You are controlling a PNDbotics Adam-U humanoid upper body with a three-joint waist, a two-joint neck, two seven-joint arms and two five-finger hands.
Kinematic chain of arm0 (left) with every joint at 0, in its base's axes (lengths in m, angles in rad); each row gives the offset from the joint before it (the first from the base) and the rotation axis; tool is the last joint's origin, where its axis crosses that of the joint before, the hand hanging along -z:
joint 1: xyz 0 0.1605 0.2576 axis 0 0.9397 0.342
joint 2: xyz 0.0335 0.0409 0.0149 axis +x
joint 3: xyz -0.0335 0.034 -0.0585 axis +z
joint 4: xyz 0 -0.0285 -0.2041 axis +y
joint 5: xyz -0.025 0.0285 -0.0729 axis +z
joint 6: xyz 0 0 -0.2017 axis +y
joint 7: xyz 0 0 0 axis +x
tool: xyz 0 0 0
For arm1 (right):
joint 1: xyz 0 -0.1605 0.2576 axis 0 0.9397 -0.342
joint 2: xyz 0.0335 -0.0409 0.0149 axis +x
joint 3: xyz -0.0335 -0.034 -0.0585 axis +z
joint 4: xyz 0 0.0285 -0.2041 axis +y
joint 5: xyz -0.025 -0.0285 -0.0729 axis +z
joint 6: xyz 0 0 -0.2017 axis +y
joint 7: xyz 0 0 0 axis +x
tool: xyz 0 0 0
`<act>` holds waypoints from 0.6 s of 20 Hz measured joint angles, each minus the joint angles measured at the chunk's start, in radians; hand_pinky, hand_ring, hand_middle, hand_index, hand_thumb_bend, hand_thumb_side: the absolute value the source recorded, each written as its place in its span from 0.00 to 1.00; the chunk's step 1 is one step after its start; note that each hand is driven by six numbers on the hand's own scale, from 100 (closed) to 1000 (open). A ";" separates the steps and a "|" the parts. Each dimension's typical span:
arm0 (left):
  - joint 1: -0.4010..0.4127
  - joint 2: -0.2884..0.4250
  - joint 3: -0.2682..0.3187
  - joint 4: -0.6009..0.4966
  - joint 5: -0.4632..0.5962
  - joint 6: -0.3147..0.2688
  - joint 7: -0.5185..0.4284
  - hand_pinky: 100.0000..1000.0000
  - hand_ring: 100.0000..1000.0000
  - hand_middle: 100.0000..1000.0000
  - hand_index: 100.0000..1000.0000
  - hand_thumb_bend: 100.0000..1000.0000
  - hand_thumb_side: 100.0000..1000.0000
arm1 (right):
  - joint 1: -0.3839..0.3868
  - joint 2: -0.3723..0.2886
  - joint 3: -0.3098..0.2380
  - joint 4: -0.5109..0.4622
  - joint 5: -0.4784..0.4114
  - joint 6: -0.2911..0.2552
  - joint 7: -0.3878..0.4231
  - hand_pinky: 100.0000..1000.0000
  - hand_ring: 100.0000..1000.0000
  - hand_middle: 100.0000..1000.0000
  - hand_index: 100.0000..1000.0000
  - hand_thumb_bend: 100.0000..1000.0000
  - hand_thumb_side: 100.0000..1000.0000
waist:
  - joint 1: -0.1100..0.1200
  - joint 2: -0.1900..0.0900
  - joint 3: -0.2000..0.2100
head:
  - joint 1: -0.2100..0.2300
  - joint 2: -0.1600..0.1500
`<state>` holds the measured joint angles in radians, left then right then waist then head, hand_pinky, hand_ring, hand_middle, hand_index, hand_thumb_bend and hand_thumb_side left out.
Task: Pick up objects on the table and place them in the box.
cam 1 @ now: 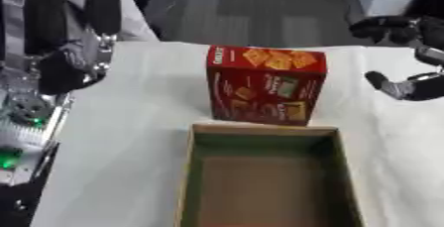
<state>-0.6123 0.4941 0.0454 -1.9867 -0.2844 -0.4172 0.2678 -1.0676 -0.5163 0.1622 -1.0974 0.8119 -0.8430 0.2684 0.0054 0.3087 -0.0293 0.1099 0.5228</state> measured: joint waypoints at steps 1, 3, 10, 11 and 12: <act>-0.006 -0.008 0.000 0.000 -0.002 0.000 0.000 0.78 0.80 0.85 0.87 0.11 0.60 | -0.012 0.014 -0.006 0.020 0.054 -0.011 -0.011 0.64 0.83 0.89 0.95 0.15 0.52 | -0.002 0.000 0.006 | 0.000 0.001; -0.013 -0.021 0.000 0.000 -0.003 -0.001 0.000 0.77 0.80 0.85 0.87 0.11 0.60 | -0.026 0.040 -0.015 0.059 0.148 -0.032 -0.036 0.63 0.82 0.88 0.94 0.14 0.52 | -0.007 0.000 0.013 | -0.001 0.003; -0.014 -0.040 -0.003 0.000 0.005 -0.004 -0.005 0.77 0.79 0.85 0.86 0.11 0.61 | -0.091 0.086 -0.027 0.192 0.363 -0.062 -0.129 0.62 0.80 0.88 0.94 0.11 0.55 | -0.024 0.000 0.021 | -0.011 0.009; -0.014 -0.042 -0.003 0.000 0.007 -0.004 -0.005 0.77 0.79 0.85 0.86 0.11 0.61 | -0.095 0.088 -0.027 0.204 0.385 -0.063 -0.141 0.63 0.81 0.88 0.94 0.11 0.55 | -0.024 0.000 0.022 | -0.013 0.009; -0.014 -0.045 -0.003 0.000 0.010 -0.004 -0.005 0.77 0.79 0.85 0.86 0.11 0.61 | -0.098 0.091 -0.027 0.215 0.406 -0.063 -0.154 0.63 0.81 0.89 0.95 0.12 0.56 | -0.024 0.000 0.022 | -0.013 0.009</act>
<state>-0.6263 0.4491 0.0421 -1.9866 -0.2745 -0.4214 0.2625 -1.1654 -0.4252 0.1348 -0.8821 1.2180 -0.9063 0.1144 -0.0186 0.3085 -0.0077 0.0965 0.5320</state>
